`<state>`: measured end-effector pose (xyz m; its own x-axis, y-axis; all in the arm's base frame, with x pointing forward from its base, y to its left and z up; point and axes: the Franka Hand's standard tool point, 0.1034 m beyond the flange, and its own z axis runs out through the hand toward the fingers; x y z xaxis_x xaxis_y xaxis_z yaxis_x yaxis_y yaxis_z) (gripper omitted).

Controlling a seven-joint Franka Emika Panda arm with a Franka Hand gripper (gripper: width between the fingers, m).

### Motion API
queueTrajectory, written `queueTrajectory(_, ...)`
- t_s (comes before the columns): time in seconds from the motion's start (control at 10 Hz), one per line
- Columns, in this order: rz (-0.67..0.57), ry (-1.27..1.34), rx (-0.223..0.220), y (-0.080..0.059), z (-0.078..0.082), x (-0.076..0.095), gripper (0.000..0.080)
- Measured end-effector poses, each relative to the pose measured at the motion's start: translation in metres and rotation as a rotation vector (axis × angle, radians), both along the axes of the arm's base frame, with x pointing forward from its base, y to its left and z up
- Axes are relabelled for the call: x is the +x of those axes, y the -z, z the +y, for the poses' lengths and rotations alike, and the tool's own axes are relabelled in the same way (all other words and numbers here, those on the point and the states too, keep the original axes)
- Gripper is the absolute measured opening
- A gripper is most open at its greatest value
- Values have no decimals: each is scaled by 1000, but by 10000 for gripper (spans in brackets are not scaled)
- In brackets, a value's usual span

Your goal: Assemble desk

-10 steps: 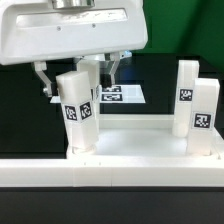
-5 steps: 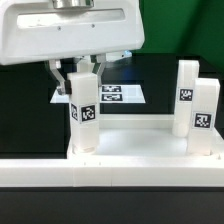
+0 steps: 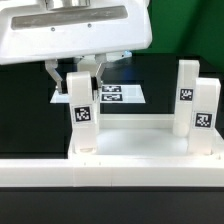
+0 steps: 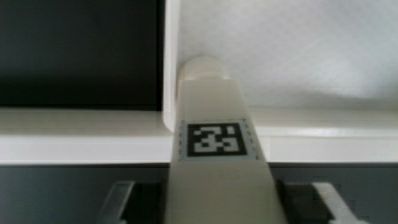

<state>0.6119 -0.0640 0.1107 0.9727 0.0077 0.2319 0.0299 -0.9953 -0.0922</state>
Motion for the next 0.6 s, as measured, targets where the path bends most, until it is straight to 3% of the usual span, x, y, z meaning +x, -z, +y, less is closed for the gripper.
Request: queueTrajectory(0.6,48,572,128,0,1,1,291)
